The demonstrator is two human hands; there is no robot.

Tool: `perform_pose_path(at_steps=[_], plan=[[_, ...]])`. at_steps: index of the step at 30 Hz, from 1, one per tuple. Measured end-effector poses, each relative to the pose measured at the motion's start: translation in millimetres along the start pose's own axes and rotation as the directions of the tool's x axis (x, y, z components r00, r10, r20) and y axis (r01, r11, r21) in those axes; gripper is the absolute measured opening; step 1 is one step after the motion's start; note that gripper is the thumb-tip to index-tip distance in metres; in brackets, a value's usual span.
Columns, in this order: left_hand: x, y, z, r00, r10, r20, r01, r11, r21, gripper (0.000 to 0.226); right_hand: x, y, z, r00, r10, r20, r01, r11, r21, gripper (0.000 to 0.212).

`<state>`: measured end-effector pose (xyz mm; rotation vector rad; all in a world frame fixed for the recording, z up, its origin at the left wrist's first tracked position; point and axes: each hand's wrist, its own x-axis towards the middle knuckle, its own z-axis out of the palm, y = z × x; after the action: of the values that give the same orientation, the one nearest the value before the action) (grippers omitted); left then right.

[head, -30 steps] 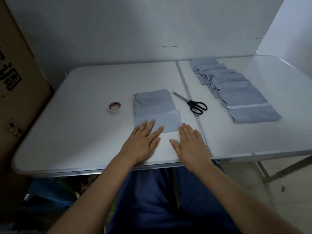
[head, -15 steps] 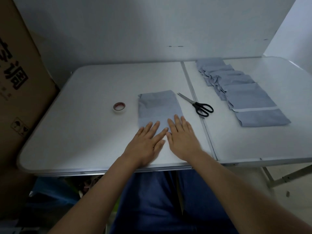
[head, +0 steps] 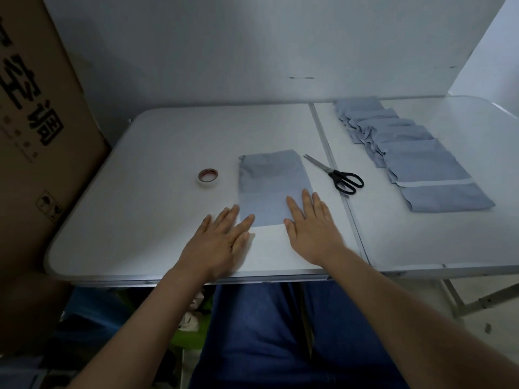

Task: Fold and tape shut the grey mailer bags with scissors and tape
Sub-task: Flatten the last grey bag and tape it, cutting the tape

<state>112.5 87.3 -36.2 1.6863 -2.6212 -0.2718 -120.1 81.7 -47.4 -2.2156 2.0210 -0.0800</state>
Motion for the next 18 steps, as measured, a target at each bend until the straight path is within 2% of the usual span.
perform_pose_path(at_steps=[4,6,9,13,18], plan=[[31,22,-8,0.997,0.022,-0.079,-0.027,0.998,-0.052,0.052,1,-1,1,1.0,0.011,-0.015,-0.011,1.0,0.003,0.059],[47,30,-5,0.998,0.029,-0.047,-0.032,0.996,-0.082,0.052,0,-1,3,1.0,0.017,-0.022,-0.018,1.0,-0.004,0.062],[55,30,3,1.0,0.007,0.001,-0.007,0.998,-0.057,0.054,0,0,5,0.999,0.032,-0.036,-0.032,0.999,-0.002,0.077],[54,28,5,1.0,0.017,0.02,-0.016,0.999,-0.044,0.055,-1,0,7,0.998,0.047,-0.03,-0.046,0.999,0.015,0.073],[57,26,2,0.999,0.034,0.041,-0.031,0.997,-0.072,0.055,-2,-1,3,0.997,0.05,-0.054,-0.047,0.998,0.05,0.087]])
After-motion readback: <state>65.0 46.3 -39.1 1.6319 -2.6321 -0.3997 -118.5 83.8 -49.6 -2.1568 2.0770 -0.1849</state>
